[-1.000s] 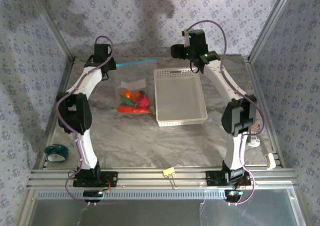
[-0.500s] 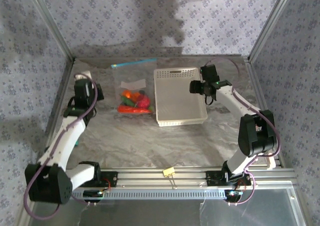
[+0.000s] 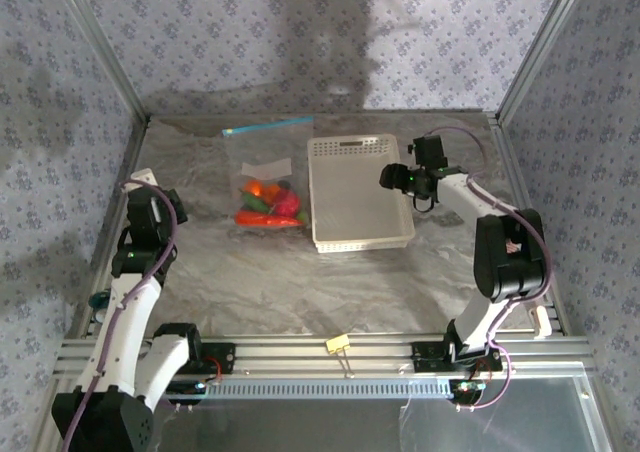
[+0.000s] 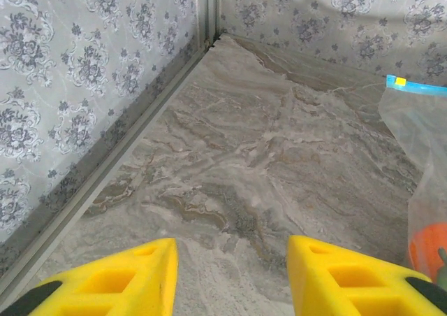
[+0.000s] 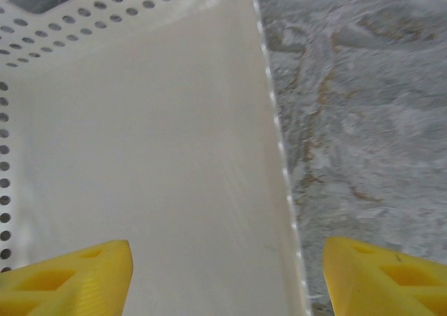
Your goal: Place the food in the zip-top bag and seal the zipper
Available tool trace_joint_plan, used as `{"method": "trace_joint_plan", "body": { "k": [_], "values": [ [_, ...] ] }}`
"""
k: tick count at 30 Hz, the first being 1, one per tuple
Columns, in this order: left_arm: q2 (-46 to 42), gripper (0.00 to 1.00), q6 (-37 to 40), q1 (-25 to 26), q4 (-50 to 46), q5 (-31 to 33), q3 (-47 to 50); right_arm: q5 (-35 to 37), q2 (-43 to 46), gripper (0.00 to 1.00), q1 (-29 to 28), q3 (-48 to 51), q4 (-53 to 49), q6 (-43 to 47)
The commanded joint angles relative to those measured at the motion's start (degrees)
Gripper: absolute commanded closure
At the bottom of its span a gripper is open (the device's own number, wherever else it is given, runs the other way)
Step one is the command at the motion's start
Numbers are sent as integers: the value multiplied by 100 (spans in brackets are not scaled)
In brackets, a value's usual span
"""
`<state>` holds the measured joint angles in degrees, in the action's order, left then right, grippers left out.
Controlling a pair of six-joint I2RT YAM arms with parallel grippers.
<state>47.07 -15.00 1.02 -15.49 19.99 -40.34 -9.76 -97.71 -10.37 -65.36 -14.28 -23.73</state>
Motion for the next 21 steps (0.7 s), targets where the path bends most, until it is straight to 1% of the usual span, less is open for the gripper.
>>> {"method": "trace_joint_plan", "body": {
  "k": [1, 13, 17, 21],
  "values": [
    [43, 55, -73, -70, -147, 9, -57, -503, -102, 27, 25, 58, 280, -310],
    [193, 54, -112, -174, -77, -120, -16, -965, -377, 27, -106, -209, 423, -463],
    [241, 54, -65, -202, -75, -124, -27, -718, -401, 27, -121, -244, 272, -392],
    [269, 54, 18, -234, -45, -48, -11, -106, -115, 26, -84, -222, 64, -148]
  ]
}}
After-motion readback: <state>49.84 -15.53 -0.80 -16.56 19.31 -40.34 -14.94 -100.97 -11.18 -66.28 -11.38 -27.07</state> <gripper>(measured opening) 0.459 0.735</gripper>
